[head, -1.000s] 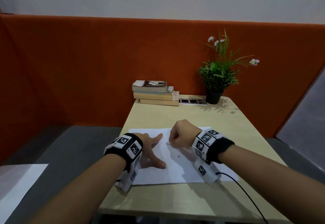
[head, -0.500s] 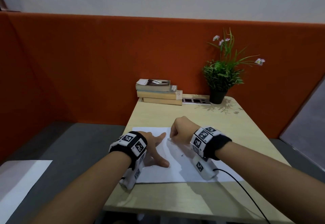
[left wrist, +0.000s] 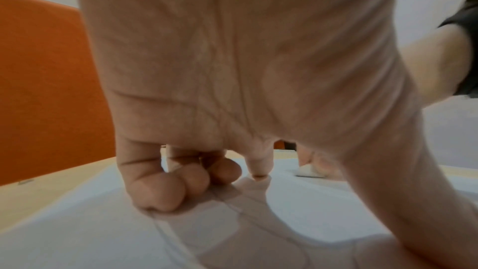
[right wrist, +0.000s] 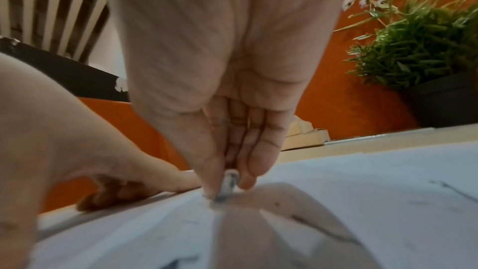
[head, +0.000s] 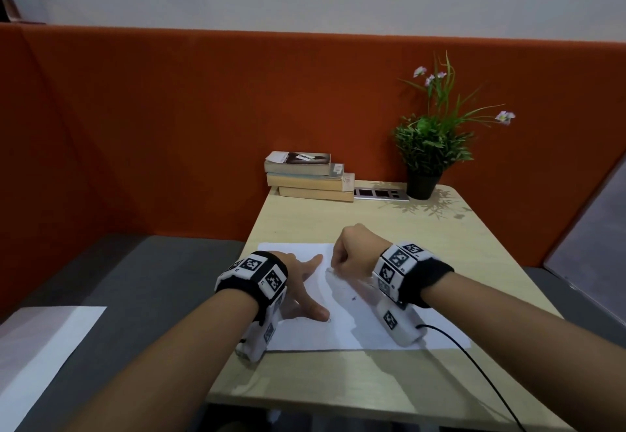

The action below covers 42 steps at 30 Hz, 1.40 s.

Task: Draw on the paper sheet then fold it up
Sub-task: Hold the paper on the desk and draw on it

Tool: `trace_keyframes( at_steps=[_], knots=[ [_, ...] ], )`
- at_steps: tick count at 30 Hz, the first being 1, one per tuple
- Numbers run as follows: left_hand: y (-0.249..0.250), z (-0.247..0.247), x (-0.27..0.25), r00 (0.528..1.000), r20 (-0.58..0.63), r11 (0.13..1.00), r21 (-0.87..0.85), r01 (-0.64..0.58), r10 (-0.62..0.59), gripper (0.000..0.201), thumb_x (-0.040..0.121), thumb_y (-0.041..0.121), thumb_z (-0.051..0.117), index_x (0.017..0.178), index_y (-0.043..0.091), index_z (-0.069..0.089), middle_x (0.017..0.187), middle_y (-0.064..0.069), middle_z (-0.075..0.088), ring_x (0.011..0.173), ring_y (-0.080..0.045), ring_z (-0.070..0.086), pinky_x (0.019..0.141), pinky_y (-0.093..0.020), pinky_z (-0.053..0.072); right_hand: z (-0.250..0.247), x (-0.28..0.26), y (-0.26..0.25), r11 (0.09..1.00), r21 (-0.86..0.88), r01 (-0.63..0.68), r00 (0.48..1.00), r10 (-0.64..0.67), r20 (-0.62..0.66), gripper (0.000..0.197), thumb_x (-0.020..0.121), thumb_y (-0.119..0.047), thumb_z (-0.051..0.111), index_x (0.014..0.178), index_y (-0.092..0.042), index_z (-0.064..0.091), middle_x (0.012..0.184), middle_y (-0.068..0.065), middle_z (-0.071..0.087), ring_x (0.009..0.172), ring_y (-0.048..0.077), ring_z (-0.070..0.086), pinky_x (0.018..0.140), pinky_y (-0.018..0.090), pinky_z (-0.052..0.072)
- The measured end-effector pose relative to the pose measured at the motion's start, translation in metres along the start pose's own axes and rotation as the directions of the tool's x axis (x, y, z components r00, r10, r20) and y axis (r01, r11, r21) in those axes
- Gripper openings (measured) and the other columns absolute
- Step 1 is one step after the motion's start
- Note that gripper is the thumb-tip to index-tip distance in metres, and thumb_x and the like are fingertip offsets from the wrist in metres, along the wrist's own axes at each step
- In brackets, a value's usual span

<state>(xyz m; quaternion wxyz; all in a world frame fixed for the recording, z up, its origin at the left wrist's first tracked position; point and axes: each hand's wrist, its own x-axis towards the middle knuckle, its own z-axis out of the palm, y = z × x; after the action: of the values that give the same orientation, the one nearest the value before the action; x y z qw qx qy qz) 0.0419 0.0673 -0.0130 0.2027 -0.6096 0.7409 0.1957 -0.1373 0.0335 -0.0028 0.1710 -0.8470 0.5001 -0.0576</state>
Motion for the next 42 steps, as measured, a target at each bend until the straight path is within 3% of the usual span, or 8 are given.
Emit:
trace_keyframes(
  at_steps=[8,15,19,25,31,36,39,42],
  knots=[
    [-0.002,0.011,0.000,0.996,-0.087,0.999,0.033,-0.011,0.014,0.139,0.047,0.103,0.053,0.156,0.045,-0.013,0.140,-0.007,0.053,0.121,-0.028,0.057,0.086,-0.036,0.049,0.001,-0.038,0.009,0.991,0.014,0.136,0.964,-0.136,0.230,0.009,0.083,-0.024,0.081,0.091,-0.021,0.084,0.080,-0.015,0.074,0.072,-0.003,0.064,0.069,0.012,0.050],
    [-0.001,0.003,0.001,0.999,-0.037,1.000,0.014,-0.019,0.019,0.145,0.043,0.104,0.054,0.157,0.044,-0.012,0.141,-0.009,0.053,0.120,-0.029,0.056,0.087,-0.037,0.047,-0.001,-0.001,0.000,1.000,0.014,0.006,1.000,-0.006,-0.003,0.010,0.084,-0.014,0.076,0.089,-0.012,0.084,0.086,-0.004,0.078,0.080,0.012,0.072,0.073,0.028,0.062],
    [-0.002,0.006,0.000,0.998,-0.069,1.000,0.027,-0.014,0.015,0.140,0.048,0.103,0.053,0.156,0.044,-0.013,0.145,-0.008,0.050,0.126,-0.029,0.053,0.090,-0.036,0.046,0.004,-0.020,0.005,0.999,0.031,0.023,0.997,-0.025,0.073,0.007,0.082,-0.016,0.078,0.086,-0.016,0.084,0.077,-0.012,0.074,0.078,0.008,0.072,0.076,0.027,0.063],
    [-0.003,0.011,0.002,0.994,-0.111,0.999,0.033,-0.012,0.016,0.139,0.048,0.103,0.053,0.156,0.045,-0.013,0.146,-0.007,0.051,0.126,-0.028,0.054,0.084,-0.034,0.043,-0.001,-0.046,0.011,0.989,0.016,0.148,0.966,-0.148,0.212,0.010,0.084,-0.025,0.081,0.093,-0.021,0.084,0.076,-0.018,0.071,0.071,-0.003,0.064,0.067,0.011,0.050],
    [-0.002,0.006,0.001,0.997,-0.075,0.999,0.036,-0.016,0.019,0.145,0.041,0.107,0.050,0.156,0.045,-0.013,0.137,-0.008,0.056,0.116,-0.028,0.058,0.086,-0.036,0.049,-0.003,-0.016,0.010,0.999,0.011,0.043,0.999,-0.043,0.025,0.013,0.081,-0.011,0.075,0.090,-0.013,0.084,0.083,-0.004,0.078,0.076,0.010,0.070,0.072,0.024,0.059],
    [-0.005,0.010,0.001,0.994,-0.109,0.999,0.031,-0.029,0.032,0.143,0.045,0.105,0.050,0.156,0.044,-0.014,0.139,-0.006,0.056,0.120,-0.027,0.058,0.083,-0.034,0.046,0.003,-0.043,0.020,0.998,0.024,0.064,0.990,-0.066,0.122,0.009,0.083,-0.021,0.078,0.090,-0.020,0.084,0.087,-0.009,0.078,0.080,0.006,0.071,0.078,0.024,0.060],
    [-0.001,0.004,0.000,0.997,-0.056,0.998,0.047,-0.043,0.046,0.143,0.052,0.101,0.056,0.159,0.035,-0.012,0.137,-0.009,0.058,0.118,-0.028,0.058,0.086,-0.037,0.050,0.004,-0.057,0.024,0.996,0.043,0.078,0.985,-0.083,0.152,0.009,0.084,-0.023,0.078,0.092,-0.022,0.084,0.088,-0.009,0.078,0.082,0.007,0.070,0.078,0.025,0.060],
    [0.015,-0.012,-0.001,0.997,-0.021,0.996,0.059,-0.069,0.071,0.124,0.068,0.081,0.071,0.158,0.016,0.017,0.129,-0.010,0.060,0.100,-0.022,0.057,0.089,-0.037,0.051,0.002,-0.056,0.023,0.997,0.038,0.072,0.986,-0.077,0.145,0.010,0.083,-0.022,0.079,0.091,-0.022,0.084,0.084,-0.010,0.076,0.081,0.009,0.071,0.078,0.029,0.061]
  ],
)
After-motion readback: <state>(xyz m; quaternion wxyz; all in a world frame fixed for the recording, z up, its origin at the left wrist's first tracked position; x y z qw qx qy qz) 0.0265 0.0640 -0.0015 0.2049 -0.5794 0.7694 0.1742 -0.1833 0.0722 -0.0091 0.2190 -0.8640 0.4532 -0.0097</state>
